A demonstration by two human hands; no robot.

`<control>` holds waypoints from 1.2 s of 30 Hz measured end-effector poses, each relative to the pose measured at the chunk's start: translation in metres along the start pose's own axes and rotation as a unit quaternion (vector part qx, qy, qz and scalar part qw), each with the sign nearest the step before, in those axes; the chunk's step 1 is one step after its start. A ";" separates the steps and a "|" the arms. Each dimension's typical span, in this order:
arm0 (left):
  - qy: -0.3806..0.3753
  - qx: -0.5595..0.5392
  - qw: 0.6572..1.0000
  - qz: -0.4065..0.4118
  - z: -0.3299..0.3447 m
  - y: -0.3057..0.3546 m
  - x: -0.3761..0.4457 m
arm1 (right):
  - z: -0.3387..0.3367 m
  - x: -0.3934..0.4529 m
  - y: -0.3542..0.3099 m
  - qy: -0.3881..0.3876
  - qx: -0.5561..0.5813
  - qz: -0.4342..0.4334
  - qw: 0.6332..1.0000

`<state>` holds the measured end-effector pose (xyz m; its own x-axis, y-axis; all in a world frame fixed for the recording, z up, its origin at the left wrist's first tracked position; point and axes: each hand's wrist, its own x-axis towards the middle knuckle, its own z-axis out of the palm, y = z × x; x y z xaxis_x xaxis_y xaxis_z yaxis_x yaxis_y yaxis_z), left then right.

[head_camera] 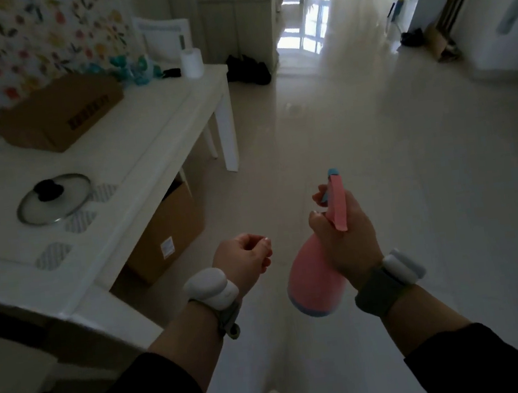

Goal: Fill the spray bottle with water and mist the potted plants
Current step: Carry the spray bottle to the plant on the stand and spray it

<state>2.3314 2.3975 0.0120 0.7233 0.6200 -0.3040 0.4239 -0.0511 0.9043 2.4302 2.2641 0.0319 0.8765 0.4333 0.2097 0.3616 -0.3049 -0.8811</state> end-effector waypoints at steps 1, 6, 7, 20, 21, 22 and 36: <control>-0.003 -0.002 1.000 0.000 0.001 0.014 0.027 | 0.005 0.029 0.003 0.007 0.005 0.006 1.000; -0.021 -0.013 1.000 -0.012 0.025 0.056 0.145 | 0.014 0.149 0.028 0.022 0.006 0.030 0.999; -0.023 -0.008 1.000 -0.012 0.032 0.064 0.171 | 0.015 0.176 0.037 0.023 0.005 0.029 0.999; 0.003 -0.018 1.000 -0.011 0.117 0.194 0.469 | 0.005 0.512 0.107 0.004 -0.004 0.004 1.000; 0.004 -0.019 1.000 -0.013 0.124 0.203 0.500 | 0.008 0.544 0.115 0.000 -0.003 0.007 1.000; 0.004 -0.017 1.000 -0.012 0.124 0.208 0.507 | 0.009 0.552 0.117 -0.002 -0.008 0.007 1.000; -0.052 -0.018 0.998 0.014 0.187 0.346 0.849 | 0.032 0.887 0.187 0.059 -0.032 0.016 0.998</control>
<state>3.1939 2.7603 0.0106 0.7880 0.5335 -0.3072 0.3848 -0.0373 0.9222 3.2651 2.6180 0.0394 0.9177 0.3215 0.2333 0.3491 -0.3726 -0.8598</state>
